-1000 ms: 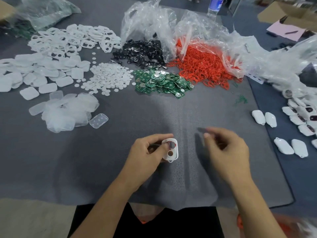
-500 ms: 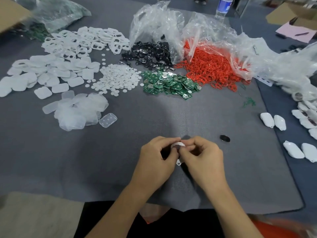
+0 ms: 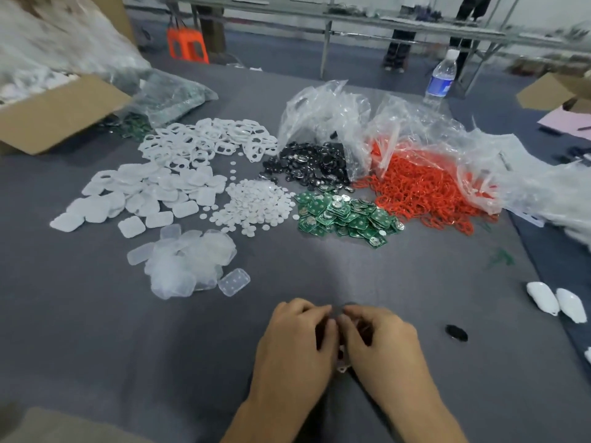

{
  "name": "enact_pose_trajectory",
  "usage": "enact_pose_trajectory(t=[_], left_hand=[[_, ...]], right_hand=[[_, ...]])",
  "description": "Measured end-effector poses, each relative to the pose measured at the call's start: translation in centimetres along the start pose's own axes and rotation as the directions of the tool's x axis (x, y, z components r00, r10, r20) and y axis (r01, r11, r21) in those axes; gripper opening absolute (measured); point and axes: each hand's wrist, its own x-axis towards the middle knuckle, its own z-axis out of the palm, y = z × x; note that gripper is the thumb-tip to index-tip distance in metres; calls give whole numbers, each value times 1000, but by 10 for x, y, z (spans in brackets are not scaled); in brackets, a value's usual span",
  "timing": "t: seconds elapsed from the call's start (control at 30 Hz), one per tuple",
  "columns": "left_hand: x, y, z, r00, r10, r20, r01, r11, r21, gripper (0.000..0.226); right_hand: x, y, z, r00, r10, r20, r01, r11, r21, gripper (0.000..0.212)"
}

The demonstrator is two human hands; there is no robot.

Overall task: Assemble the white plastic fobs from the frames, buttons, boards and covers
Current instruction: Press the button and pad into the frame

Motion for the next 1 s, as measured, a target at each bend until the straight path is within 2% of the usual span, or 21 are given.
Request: enact_pose_trajectory(t=[0.2,0.27,0.47,0.6,0.77,0.87,1.0], left_hand=[[56,-2,-9,993,-40,-114,25,991,-129,14],[84,-3,-8,991,-44,-124,24,987,-157,16],[168,-12,-2,984,-63,-169,39,989,-143,24],[228,-17,1,980,-45,-196,35,998,-53,25],[275,-34,10,986,-36,-163,63,984,164,20],[296,-44,14,994,-27,-105,55,961,270,23],[308,-52,17,995,19,-99,13,949,314,27]], right_hand=[[58,-27,7,994,-93,-51,93,996,-16,14],[85,-39,12,989,-134,-59,133,991,-24,16],[171,-63,26,995,-88,-51,82,990,-115,19],[222,-73,33,999,-43,-23,38,982,-186,21],[269,-81,49,999,-33,-20,21,900,-436,17],[286,-82,57,998,-67,-1,57,861,-506,19],[299,-81,64,990,-132,54,137,783,-607,29]])
